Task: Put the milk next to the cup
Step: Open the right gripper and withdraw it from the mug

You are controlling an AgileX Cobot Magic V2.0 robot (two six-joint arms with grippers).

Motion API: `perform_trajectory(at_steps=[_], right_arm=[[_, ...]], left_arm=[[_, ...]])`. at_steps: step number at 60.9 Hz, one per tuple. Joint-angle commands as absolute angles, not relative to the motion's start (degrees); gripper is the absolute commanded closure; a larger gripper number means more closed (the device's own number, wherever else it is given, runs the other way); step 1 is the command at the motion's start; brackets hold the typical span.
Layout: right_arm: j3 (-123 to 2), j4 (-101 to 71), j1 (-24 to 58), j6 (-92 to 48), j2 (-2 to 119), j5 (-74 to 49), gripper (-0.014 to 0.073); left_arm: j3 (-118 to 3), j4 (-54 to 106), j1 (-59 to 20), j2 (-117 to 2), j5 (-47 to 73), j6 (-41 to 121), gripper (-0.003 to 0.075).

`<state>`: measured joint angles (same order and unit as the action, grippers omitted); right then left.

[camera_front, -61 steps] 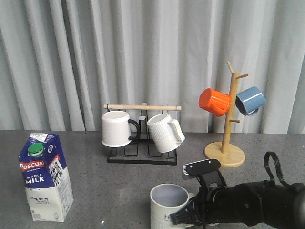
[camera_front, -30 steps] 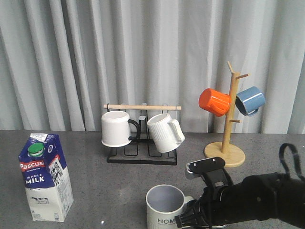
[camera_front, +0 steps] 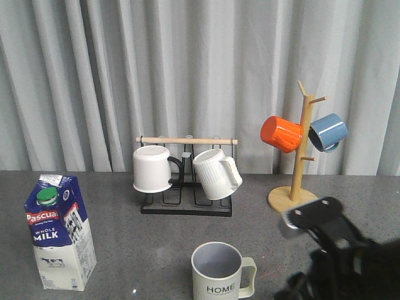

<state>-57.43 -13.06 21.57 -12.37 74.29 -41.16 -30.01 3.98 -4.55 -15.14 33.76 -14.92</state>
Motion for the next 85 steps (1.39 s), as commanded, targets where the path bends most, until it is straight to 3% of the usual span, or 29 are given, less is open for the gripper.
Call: perform_trajectory(at_steps=[1, 9, 26, 44, 51, 69, 85], right_arm=[[-54.03, -16.57, 21.42, -17.23, 65.48, -38.95, 0.0425], [-45.15, -18.19, 21.42, -22.55, 54.06, -37.3, 0.061], [-30.02, -13.85, 21.42, -22.55, 38.23, -32.99, 0.0602], [-25.68, -14.03, 21.42, -22.2, 36.88, -30.82, 0.0599], [-25.68, -14.99, 21.42, -21.85, 36.88, -30.19, 0.0599], [-25.68, -16.51, 21.42, -21.85, 36.88, -30.24, 0.0599], [-25.68, -16.51, 21.42, -21.69, 36.88, -30.24, 0.0599]], left_arm=[[-31.67, 4.4, -4.6, -16.15, 29.89, -14.85, 0.0395], [-31.67, 4.4, -4.6, -16.15, 31.8, -14.85, 0.0395], [-33.64, 4.48, -4.6, -20.93, 38.52, -14.29, 0.037], [-51.08, 4.48, -4.6, -36.39, 47.5, -6.93, 0.0122], [-60.68, 4.48, -4.6, -43.7, 53.79, -5.28, 0.0073], [-81.64, 4.57, -4.6, -57.48, 66.69, 4.02, 0.0095], [-82.67, 6.08, -4.6, -58.12, 63.76, 4.02, 0.0159]])
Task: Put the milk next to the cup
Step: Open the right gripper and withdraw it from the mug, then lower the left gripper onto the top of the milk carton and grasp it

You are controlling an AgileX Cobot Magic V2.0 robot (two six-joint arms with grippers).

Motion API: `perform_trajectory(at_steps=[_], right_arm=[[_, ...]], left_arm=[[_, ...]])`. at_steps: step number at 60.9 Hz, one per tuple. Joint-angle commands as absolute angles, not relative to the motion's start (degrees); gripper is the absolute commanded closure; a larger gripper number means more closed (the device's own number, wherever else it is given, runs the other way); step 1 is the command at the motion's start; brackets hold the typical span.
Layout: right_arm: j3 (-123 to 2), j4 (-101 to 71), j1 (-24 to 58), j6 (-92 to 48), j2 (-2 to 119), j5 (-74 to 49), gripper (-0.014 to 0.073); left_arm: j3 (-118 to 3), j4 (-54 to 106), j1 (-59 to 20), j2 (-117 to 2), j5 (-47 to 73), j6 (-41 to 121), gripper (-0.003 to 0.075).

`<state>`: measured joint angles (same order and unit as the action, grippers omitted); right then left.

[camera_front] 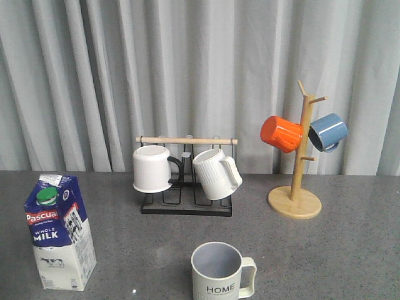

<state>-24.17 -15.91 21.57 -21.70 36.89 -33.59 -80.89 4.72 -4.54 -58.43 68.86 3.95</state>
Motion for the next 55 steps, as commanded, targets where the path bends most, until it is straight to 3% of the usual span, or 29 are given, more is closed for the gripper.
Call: perform_trajectory(at_steps=[1, 14, 40, 55], right_arm=[[-25.68, -16.51, 21.42, -21.69, 36.88, -30.24, 0.0599], [-25.68, -16.51, 21.42, -21.69, 36.88, -30.24, 0.0599], [-25.68, -16.46, 21.42, -21.71, 36.88, -30.67, 0.0599], [-25.68, -16.46, 21.42, -21.71, 36.88, -30.89, 0.0599]], left_arm=[[-82.67, 6.15, -4.6, -58.12, 63.27, 4.02, 0.0162], [-85.19, 7.51, -4.6, -60.7, 58.49, 3.18, 0.0207], [-101.98, 7.5, -4.6, -80.22, 64.8, 2.91, 0.0213], [-104.98, 7.45, -4.6, -86.93, 66.76, 1.48, 0.0213]])
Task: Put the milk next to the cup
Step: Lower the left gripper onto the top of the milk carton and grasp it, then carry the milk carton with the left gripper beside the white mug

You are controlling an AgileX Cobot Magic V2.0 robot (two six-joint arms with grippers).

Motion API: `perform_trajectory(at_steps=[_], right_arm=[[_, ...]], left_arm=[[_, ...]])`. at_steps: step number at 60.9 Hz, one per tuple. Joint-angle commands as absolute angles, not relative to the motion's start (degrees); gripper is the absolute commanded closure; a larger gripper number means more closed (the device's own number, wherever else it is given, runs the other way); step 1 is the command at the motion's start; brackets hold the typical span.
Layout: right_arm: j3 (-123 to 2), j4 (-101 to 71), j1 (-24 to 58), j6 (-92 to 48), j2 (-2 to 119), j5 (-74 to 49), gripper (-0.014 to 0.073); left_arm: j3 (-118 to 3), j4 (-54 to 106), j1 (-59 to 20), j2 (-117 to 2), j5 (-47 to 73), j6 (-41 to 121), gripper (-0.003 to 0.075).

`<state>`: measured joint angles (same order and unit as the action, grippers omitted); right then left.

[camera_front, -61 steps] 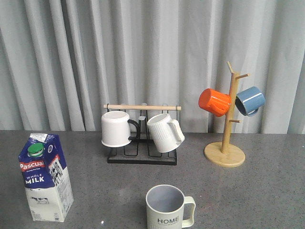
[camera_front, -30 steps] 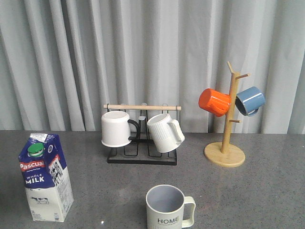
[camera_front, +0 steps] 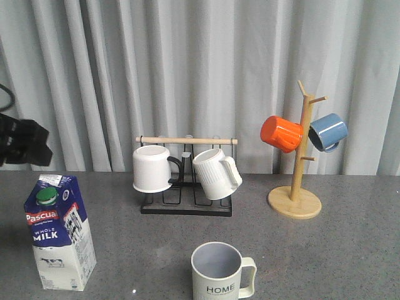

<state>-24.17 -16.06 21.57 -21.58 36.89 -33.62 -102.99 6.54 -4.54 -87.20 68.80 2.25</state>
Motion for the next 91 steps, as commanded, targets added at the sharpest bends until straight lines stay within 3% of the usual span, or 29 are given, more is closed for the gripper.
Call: perform_trajectory(at_steps=[1, 70, 80, 91], right_arm=[[-25.68, -16.46, 21.42, -21.71, 36.88, -30.89, 0.0599], [-25.68, -16.46, 21.42, -21.71, 36.88, -31.3, 0.0599], [-25.68, -16.46, 21.42, -21.71, 36.88, -31.3, 0.0599], [-25.68, -16.46, 21.42, -21.71, 36.88, -31.1, 0.0599]], left_arm=[[-104.98, 7.45, -4.6, -87.18, 66.85, 1.48, 0.0213], [-104.98, 2.75, -4.6, -101.78, 66.99, 1.48, 0.0225], [-104.98, 2.75, -4.6, -101.64, 67.06, 1.48, 0.0307], [-104.98, 2.88, -4.6, -100.67, 67.06, 1.48, 0.0469]])
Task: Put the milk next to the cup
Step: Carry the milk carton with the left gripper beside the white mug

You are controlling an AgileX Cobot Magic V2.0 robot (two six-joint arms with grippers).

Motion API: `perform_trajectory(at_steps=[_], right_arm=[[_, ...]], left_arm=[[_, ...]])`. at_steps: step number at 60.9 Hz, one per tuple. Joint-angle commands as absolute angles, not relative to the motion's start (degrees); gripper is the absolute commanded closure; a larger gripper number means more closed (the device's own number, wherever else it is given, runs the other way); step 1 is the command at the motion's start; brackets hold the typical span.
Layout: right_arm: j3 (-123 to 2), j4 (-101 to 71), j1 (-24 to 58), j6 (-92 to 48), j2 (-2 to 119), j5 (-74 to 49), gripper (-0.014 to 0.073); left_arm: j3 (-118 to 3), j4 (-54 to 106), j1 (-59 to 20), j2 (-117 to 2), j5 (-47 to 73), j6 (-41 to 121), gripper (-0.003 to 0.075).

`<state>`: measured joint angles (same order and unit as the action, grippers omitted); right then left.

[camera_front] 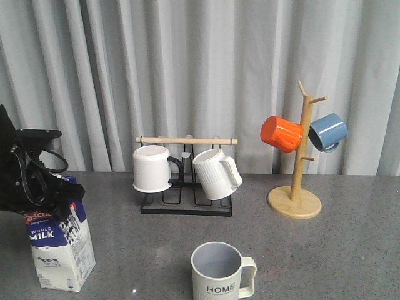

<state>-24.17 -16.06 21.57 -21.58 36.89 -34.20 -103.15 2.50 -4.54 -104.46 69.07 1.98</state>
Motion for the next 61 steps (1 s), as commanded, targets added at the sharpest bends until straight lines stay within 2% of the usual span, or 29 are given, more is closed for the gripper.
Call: perform_trajectory(at_steps=[1, 4, 12, 22, 42, 61], right_arm=[[-25.68, -16.46, 21.42, -21.71, 36.88, -31.1, 0.0599], [-25.68, -16.46, 21.42, -21.71, 36.88, -31.1, 0.0599], [-25.68, -16.46, 21.42, -21.71, 36.88, -31.1, 0.0599], [-25.68, -16.46, 21.42, -21.71, 36.88, -31.1, 0.0599], [-25.68, -16.56, 21.42, -21.71, 36.88, -31.16, 0.0599], [-25.68, -16.9, 21.42, -21.71, 36.88, -31.16, 0.0599]], left_arm=[[-104.98, 2.93, -4.6, -100.58, 67.06, 1.48, 0.0484], [-104.98, 2.93, -4.6, -100.13, 67.06, 1.48, 0.0538], [-104.98, 3.55, -4.6, -98.36, 67.17, 1.48, 0.0624], [-104.98, 10.44, -4.6, -95.31, 66.93, 1.78, 0.0683], [-104.98, 33.28, -5.03, -93.07, 69.75, 12.01, 0.07], [-104.98, 26.33, -11.45, -94.4, 70.29, 10.9, 0.07]])
